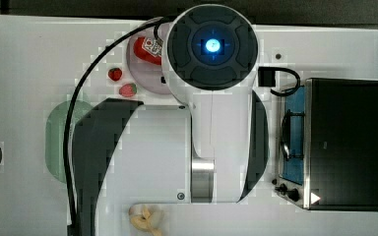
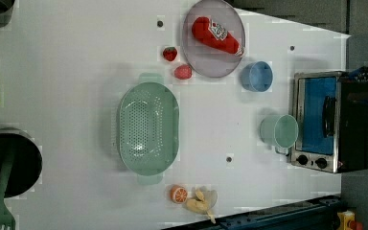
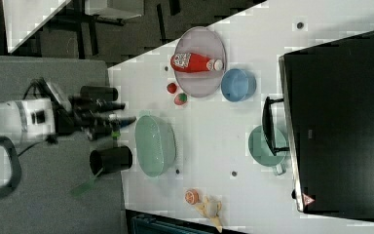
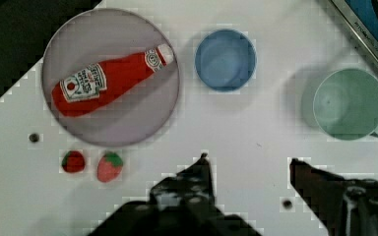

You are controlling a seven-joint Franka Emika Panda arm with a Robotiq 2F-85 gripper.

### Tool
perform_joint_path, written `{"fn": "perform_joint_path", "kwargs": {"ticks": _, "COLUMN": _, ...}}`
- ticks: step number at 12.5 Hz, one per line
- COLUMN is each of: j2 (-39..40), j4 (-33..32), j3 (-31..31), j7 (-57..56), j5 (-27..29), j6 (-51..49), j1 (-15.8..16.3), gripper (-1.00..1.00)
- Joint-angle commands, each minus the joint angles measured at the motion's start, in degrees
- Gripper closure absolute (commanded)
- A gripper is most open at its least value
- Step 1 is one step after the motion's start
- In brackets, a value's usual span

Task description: Drag strainer left to right.

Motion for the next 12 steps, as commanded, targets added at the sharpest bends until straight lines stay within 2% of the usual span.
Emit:
{"fn": "perform_joint_path", "kwargs": {"ticks": 1, "j2": -31.73, "j4": -17.13, "j3": -1.42, "j7": 10.84, "j5": -1.40, "j6": -14.38, "j1": -1.20, "gripper": -0.59}}
{"fn": "perform_joint_path", "kwargs": {"ticks": 3, "j2": -31.73, "j4": -17.10, "j3": -1.26, "j7": 10.84, "j5": -1.39, "j6": -13.97, "j1": -1.15, "gripper": -1.00}}
{"fn": "perform_joint_path", "kwargs": {"ticks": 7, "j2": -29.74, "j4": -17.12, "j3": 3.70, "j7": 10.84, "j5": -0.65, "j6": -9.04, "j1": 0.56, "gripper": -1.00}}
{"fn": "perform_joint_path", "kwargs": {"ticks": 12, "j2": -20.89, "j4": -17.14, "j3": 18.07, "j7": 13.73, "j5": -0.65, "j6": -0.27, "j1": 1.94, "gripper": -1.00}}
